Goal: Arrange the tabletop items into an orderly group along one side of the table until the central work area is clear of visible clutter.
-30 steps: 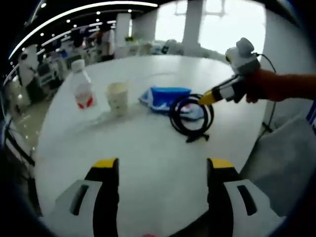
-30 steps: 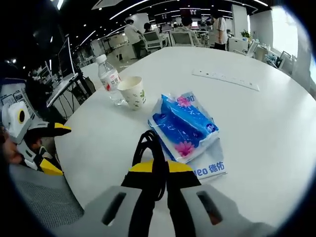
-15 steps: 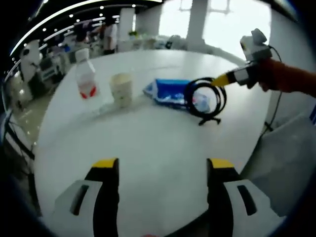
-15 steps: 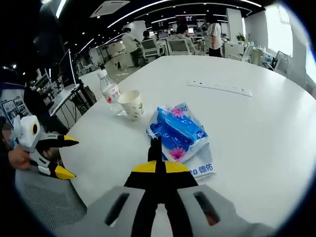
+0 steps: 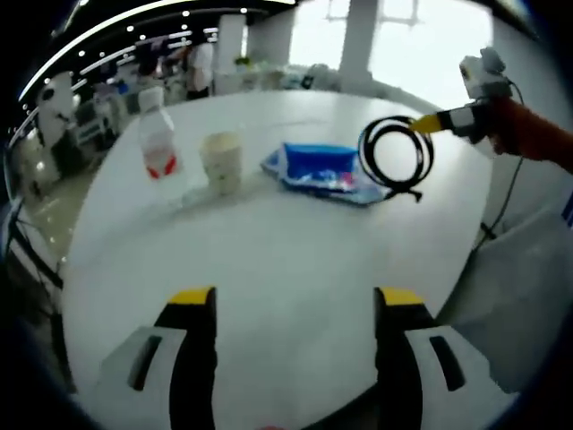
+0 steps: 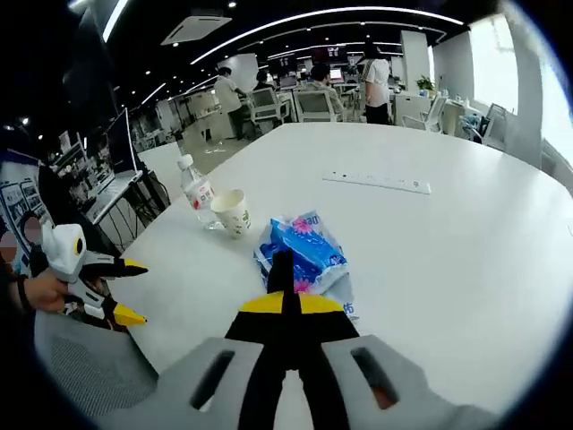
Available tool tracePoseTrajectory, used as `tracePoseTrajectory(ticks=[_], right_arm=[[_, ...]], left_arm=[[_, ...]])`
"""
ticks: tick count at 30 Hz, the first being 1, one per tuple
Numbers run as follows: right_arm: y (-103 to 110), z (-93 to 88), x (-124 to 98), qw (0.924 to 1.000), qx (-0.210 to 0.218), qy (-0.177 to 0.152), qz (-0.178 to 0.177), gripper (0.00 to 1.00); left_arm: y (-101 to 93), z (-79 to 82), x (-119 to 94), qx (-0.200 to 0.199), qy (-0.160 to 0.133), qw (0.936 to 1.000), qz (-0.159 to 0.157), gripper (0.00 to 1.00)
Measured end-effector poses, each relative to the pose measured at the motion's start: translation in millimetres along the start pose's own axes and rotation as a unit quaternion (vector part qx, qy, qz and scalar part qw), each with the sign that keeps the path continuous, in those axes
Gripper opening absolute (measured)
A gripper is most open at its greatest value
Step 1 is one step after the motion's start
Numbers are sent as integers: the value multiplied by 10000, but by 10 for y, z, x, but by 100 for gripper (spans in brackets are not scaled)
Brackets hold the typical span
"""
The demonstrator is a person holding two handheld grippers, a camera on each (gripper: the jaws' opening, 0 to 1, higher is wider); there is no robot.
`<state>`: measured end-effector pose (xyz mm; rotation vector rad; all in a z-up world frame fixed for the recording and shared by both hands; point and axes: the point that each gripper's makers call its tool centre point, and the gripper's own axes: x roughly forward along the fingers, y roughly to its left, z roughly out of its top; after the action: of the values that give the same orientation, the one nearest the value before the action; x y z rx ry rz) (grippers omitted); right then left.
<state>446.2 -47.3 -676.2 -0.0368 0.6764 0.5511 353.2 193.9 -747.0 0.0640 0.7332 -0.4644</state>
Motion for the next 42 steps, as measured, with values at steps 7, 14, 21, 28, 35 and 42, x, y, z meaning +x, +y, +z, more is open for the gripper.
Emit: tracePoseTrajectory(ticks=[7, 14, 21, 28, 35, 42], right_arm=[[-244, -171, -117, 9996, 98, 146, -214, 1], [-513, -414, -181, 9980, 262, 358, -451, 1], [-694, -626, -149, 9959, 423, 553, -578, 1], [-843, -768, -96, 9940, 401, 788, -646, 1], [-1038, -916, -23, 9912, 282, 1030, -781, 1], [-1156, -1063, 63, 9880, 256, 1281, -822, 1]], left_arm=[[-4, 7, -13, -66, -34, 10000, -3, 68], [7, 15, -19, -96, -55, 9999, 8, 68], [25, 10, -21, -67, -49, 10000, 31, 68], [42, 6, -27, -142, -64, 9999, 44, 68], [50, 1, -25, -106, -40, 9999, 69, 68], [38, -13, -21, -100, -15, 9999, 54, 68]])
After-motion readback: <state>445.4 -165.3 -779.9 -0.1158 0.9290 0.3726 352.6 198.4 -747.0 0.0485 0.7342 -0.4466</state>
